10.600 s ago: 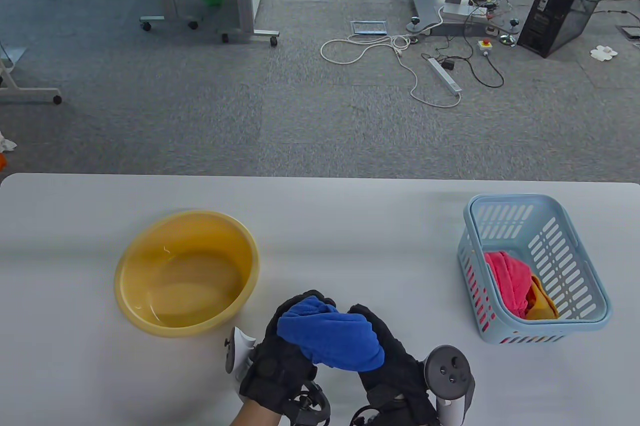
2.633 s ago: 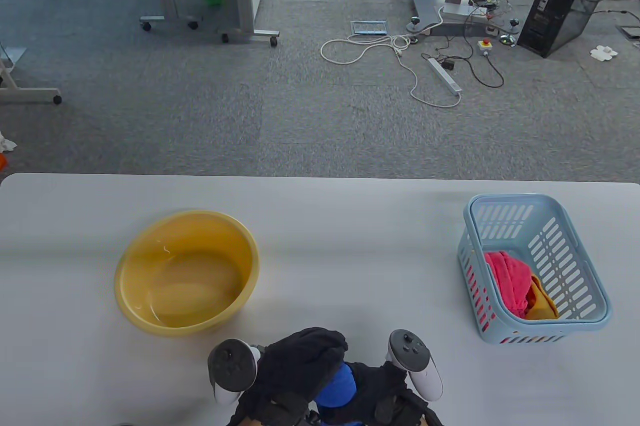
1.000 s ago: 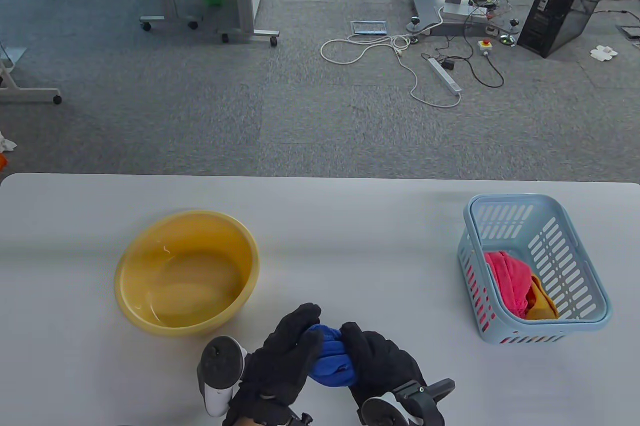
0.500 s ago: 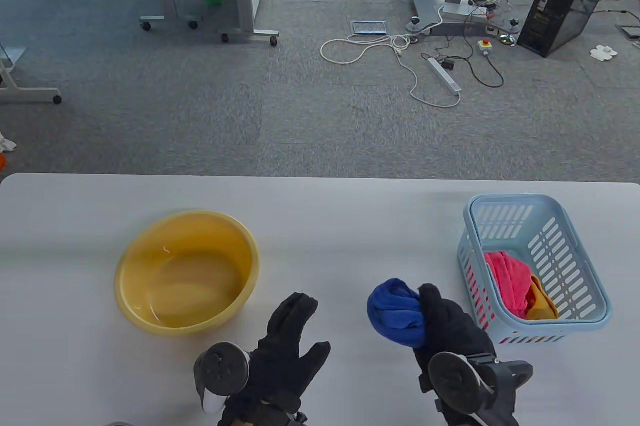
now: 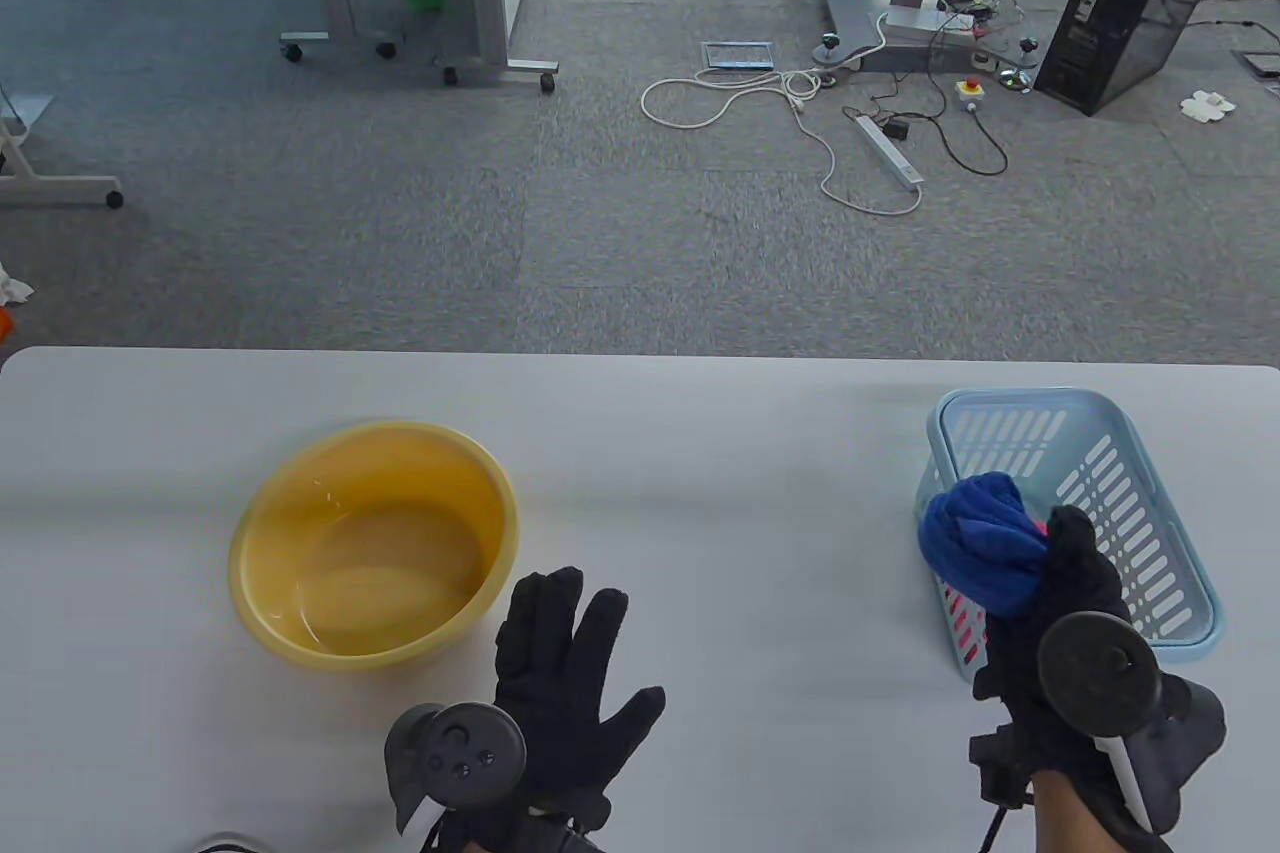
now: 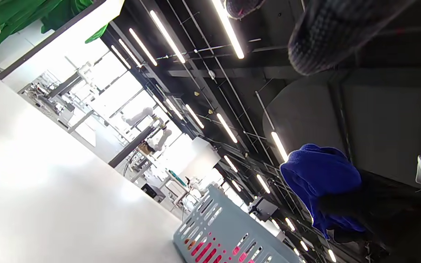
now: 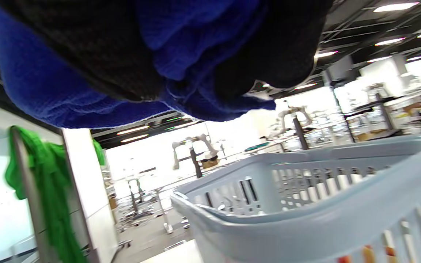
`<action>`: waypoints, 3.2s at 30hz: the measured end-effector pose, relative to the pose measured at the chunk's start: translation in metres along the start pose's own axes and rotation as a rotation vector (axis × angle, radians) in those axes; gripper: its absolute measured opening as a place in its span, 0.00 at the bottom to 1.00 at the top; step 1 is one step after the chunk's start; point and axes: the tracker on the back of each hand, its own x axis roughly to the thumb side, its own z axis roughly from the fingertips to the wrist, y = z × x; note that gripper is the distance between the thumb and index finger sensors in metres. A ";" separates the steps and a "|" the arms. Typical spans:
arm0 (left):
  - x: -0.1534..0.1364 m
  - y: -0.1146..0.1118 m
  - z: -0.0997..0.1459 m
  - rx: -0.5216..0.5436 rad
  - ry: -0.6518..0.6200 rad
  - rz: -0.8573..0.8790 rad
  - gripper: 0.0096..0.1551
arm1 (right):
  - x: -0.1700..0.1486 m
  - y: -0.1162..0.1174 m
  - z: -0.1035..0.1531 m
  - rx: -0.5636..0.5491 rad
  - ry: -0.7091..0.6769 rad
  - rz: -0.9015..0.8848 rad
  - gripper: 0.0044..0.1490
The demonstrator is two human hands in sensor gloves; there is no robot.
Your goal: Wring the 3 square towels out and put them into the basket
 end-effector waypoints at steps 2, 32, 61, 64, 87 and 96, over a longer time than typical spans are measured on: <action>-0.002 -0.001 0.000 -0.005 0.011 -0.029 0.50 | -0.009 0.006 -0.004 0.008 0.042 -0.022 0.61; -0.020 -0.002 0.000 -0.034 0.104 -0.061 0.50 | -0.051 0.059 -0.011 0.146 0.247 0.022 0.68; -0.020 -0.004 0.008 -0.026 0.112 -0.102 0.50 | 0.075 0.081 0.071 0.236 -0.350 -0.088 0.66; -0.019 -0.005 0.008 -0.030 0.112 -0.118 0.50 | 0.084 0.090 0.084 0.251 -0.396 -0.078 0.66; -0.027 -0.019 0.008 -0.094 0.136 -0.180 0.50 | 0.089 0.140 0.113 0.459 -0.362 -0.144 0.65; -0.027 -0.021 0.006 -0.084 0.107 -0.173 0.48 | 0.085 0.138 0.111 0.457 -0.335 -0.144 0.66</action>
